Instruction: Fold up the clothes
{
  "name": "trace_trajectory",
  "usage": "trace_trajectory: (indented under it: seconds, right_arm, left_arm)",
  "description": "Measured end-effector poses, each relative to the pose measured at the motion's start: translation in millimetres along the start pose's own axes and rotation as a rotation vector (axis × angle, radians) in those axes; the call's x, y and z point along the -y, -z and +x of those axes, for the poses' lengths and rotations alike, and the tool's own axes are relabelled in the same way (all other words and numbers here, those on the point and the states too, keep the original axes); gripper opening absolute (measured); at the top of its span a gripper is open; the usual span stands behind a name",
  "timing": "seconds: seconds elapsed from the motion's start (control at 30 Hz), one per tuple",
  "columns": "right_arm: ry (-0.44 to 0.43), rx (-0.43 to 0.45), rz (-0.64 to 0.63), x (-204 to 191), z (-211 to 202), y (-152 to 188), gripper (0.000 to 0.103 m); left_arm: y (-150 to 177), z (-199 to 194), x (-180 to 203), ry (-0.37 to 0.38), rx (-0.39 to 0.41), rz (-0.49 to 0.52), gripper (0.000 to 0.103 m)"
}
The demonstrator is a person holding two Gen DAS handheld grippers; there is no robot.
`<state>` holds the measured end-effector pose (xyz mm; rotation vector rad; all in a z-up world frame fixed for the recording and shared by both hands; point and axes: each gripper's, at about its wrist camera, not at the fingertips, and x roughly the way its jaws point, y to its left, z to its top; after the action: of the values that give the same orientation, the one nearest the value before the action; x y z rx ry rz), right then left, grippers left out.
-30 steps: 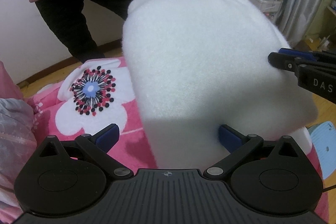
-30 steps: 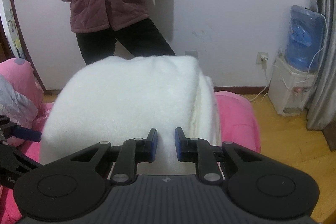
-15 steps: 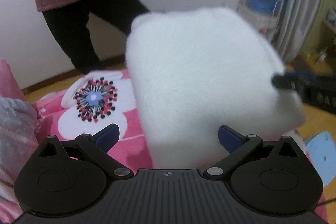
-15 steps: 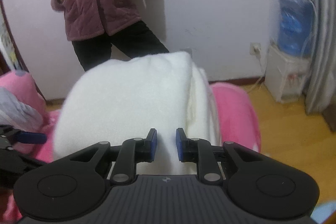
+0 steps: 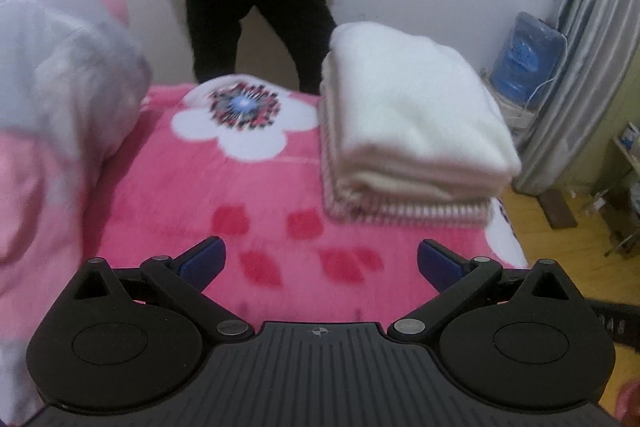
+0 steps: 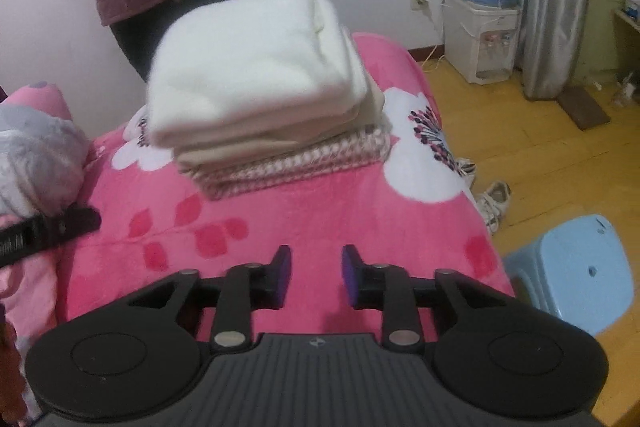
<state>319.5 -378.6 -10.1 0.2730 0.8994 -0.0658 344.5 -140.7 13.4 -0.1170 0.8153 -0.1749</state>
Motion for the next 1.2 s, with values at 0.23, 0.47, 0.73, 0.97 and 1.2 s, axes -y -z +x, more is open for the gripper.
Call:
trace_trajectory:
  seconds: [0.23, 0.47, 0.73, 0.97, 1.2]
  right_arm:
    - [0.027, 0.052, -0.036, -39.8, -66.7, 16.4, 0.051]
    - [0.070, 0.086, -0.057, -68.8, -124.0, 48.1, 0.078]
    - [0.116, 0.119, -0.039, -74.3, -159.2, 70.4, 0.099]
    - [0.185, 0.133, -0.061, -78.5, -177.6, 81.0, 0.103]
    - [0.208, 0.149, -0.066, -81.8, -194.2, 83.8, 0.103]
  left_arm:
    - [15.8, -80.9, -22.7, 0.012, 0.084, -0.060, 0.103]
    - [24.6, -132.7, -32.8, 0.017, 0.152, -0.055, 0.103]
    - [30.3, -156.9, -41.3, -0.034, 0.134, -0.092, 0.103]
    - [43.2, -172.6, -31.7, -0.087, 0.111, -0.058, 0.103]
    - [50.3, -185.0, -14.6, -0.089, 0.115, 0.007, 0.103]
